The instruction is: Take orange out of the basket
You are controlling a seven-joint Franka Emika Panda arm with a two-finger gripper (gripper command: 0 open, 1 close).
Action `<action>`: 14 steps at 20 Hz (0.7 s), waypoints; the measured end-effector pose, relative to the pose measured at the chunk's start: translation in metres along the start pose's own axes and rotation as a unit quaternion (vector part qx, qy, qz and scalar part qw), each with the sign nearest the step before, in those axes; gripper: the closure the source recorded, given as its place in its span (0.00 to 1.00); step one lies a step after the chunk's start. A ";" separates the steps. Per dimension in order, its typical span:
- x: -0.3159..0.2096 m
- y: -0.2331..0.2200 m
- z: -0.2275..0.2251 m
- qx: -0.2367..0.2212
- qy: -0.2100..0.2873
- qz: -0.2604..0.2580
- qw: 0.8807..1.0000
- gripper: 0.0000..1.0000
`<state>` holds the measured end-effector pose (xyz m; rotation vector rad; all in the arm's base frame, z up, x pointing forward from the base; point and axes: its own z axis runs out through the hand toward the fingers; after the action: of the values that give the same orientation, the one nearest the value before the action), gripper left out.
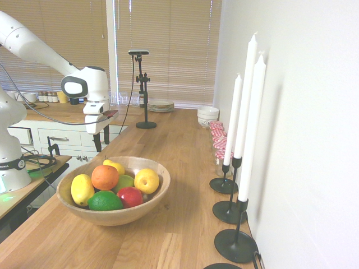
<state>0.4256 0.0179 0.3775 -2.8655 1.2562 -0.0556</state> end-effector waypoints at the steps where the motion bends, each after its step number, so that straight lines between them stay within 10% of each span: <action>1: 0.000 0.000 0.000 0.000 0.000 0.000 1.000 0.00; 14: 0.097 0.024 -0.126 0.043 0.055 0.072 0.995 0.00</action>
<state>0.4689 -0.0695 0.5054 -2.7244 1.4383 -0.2614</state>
